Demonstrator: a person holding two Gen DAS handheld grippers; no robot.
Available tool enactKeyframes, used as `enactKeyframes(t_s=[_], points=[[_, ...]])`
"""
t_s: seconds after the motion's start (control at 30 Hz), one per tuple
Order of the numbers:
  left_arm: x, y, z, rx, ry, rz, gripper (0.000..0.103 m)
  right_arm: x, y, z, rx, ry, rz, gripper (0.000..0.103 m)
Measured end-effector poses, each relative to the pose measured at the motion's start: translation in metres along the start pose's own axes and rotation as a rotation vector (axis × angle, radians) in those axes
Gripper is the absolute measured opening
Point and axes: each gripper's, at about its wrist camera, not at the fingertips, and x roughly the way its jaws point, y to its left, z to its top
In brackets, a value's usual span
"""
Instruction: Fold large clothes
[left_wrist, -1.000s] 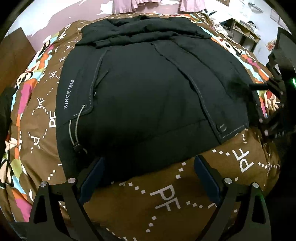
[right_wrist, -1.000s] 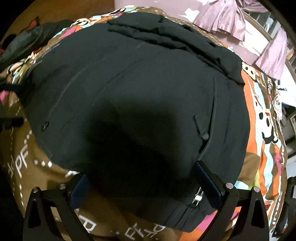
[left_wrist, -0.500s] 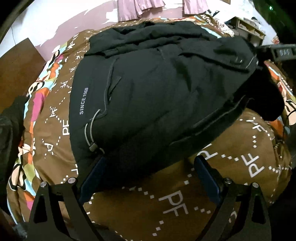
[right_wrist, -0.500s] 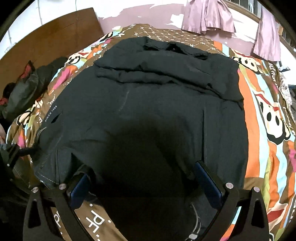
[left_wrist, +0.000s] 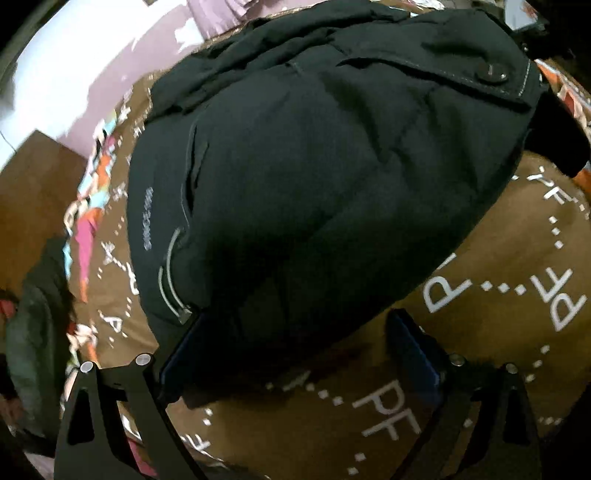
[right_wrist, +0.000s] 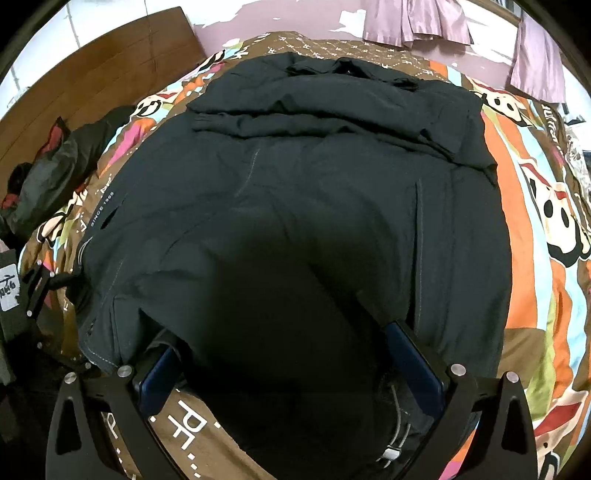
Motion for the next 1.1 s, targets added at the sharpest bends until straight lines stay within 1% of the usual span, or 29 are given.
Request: enactKeyframes(t_s=[0.1,0.23,0.3,0.33,0.37,0.4,0.43,0.47,0.5,0.53,0.57,0.6,0.67,0.77,0.87,0.97,1.03,1.1], points=[[0.002,-0.004,-0.002,0.020,-0.019,0.046,0.095,0.004,0.000,-0.010,-0.012,0.030,-0.004,0.103],[0.006,-0.003,-0.001,0.034,-0.039,0.117,0.095,0.018,0.001,-0.031,-0.032,0.101,-0.011,0.103],[0.009,0.000,-0.001,0.038,-0.050,0.160,0.093,0.021,0.000,-0.038,-0.033,0.121,-0.007,0.103],[0.009,0.000,0.000,0.041,-0.060,0.177,0.089,0.022,-0.001,-0.042,-0.028,0.126,-0.002,0.103],[0.009,0.000,0.001,0.050,-0.071,0.189,0.077,0.022,-0.002,-0.045,-0.024,0.129,0.005,0.103],[0.009,-0.002,0.001,0.061,-0.076,0.193,0.069,0.021,-0.003,-0.046,-0.021,0.131,0.009,0.103],[0.009,-0.004,0.000,0.077,-0.077,0.195,0.054,0.021,-0.002,-0.049,-0.023,0.136,0.013,0.103],[0.010,-0.007,0.000,0.096,-0.075,0.206,0.049,0.022,-0.001,-0.051,-0.030,0.142,0.010,0.103],[0.011,-0.009,-0.002,0.113,-0.074,0.220,0.047,0.023,0.000,-0.053,-0.042,0.148,0.003,0.103],[0.011,-0.012,-0.003,0.128,-0.075,0.230,0.042,0.025,0.002,-0.055,-0.056,0.154,-0.006,0.103],[0.011,-0.012,-0.003,0.136,-0.081,0.231,0.036,0.025,0.005,-0.056,-0.068,0.156,-0.015,0.103],[0.010,-0.010,-0.003,0.135,-0.089,0.229,0.032,0.025,0.006,-0.057,-0.076,0.154,-0.022,0.103],[0.003,-0.002,0.000,0.113,-0.119,0.213,0.022,0.023,0.006,-0.058,-0.075,0.148,-0.024,0.103],[-0.014,0.006,0.004,0.092,-0.185,0.198,0.014,0.020,0.005,-0.061,-0.075,0.135,-0.030,0.103],[-0.041,0.010,0.014,0.073,-0.263,0.194,0.011,0.015,0.011,-0.063,-0.112,0.096,-0.068,0.103],[-0.067,0.027,0.037,0.007,-0.326,0.153,0.011,0.008,0.021,-0.066,-0.168,0.036,-0.129,0.103],[-0.082,0.034,0.054,-0.024,-0.359,0.130,0.011,0.005,0.027,-0.066,-0.211,-0.011,-0.205,0.103],[-0.093,0.040,0.069,-0.040,-0.388,0.122,0.011,0.005,0.028,-0.066,-0.234,-0.037,-0.274,0.103]])
